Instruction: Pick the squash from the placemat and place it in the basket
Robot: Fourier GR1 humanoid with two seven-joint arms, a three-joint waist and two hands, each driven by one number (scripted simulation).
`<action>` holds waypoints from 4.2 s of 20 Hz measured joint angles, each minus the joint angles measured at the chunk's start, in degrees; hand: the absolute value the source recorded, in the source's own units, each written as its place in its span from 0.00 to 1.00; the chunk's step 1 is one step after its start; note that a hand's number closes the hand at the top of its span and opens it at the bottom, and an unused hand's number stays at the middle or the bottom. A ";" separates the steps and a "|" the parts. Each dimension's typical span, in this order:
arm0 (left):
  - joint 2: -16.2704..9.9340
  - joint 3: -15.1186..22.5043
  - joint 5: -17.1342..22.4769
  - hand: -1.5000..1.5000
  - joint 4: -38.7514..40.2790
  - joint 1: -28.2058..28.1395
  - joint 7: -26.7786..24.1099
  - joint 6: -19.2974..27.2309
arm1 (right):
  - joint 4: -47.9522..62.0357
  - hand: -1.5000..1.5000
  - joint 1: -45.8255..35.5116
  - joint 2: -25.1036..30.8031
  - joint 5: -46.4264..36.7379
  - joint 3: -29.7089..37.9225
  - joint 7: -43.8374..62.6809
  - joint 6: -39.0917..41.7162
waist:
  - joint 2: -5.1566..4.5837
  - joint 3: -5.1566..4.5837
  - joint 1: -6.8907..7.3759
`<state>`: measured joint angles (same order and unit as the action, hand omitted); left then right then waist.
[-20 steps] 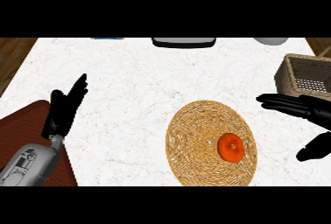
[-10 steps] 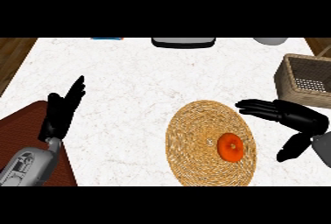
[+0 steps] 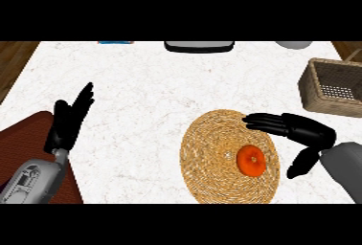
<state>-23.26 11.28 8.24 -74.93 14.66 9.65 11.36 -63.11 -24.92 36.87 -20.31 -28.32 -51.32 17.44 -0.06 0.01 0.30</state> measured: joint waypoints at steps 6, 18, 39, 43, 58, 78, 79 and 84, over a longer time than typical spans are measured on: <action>1.06 -1.48 -1.72 0.50 -1.74 -1.38 0.66 -0.76 | -0.08 0.00 0.62 -3.42 -2.59 0.14 1.15 0.01 | 0.06 -0.01 -0.02; 2.18 -5.30 -4.02 0.50 -2.73 -1.99 1.42 -4.23 | -0.14 0.00 3.40 -6.86 -8.76 0.02 2.23 0.11 | 0.06 -0.01 -0.18; 6.67 -8.58 -8.88 0.50 -3.96 -1.88 3.32 -6.69 | 3.73 1.00 3.06 -13.14 -19.90 3.21 -3.85 -8.41 | 0.34 -0.45 -0.19; 6.32 -8.94 -8.65 0.50 -3.57 -2.01 3.09 -7.41 | 7.60 1.00 -1.10 -14.46 -22.26 7.52 11.63 -9.75 | 0.25 -0.41 -0.01; 6.77 -8.30 -9.29 0.50 -3.70 -1.89 3.32 -7.67 | 12.16 1.00 -27.92 -25.07 -27.52 22.67 77.02 -10.47 | 0.40 -0.18 0.94; 7.05 -9.86 -10.07 0.50 -3.99 -2.05 3.25 -8.03 | 5.43 1.00 -60.66 -19.00 -24.10 37.97 101.72 -10.92 | 0.07 -0.05 0.36; 7.29 -9.70 -10.30 0.50 -3.98 -2.28 2.94 -7.94 | 6.69 1.00 -62.15 -17.79 -24.21 38.50 101.75 -10.64 | 0.03 -0.07 0.45; 7.22 -10.03 -10.34 0.50 -3.89 -1.51 3.49 -8.43 | 13.35 1.00 -66.18 -12.77 -27.33 37.49 101.55 -8.00 | -0.08 -0.10 0.51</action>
<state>-16.03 1.26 -2.10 -78.82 13.15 13.13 2.93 -49.76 -91.10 24.10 -47.64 9.17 50.22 9.45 -0.14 -0.09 0.81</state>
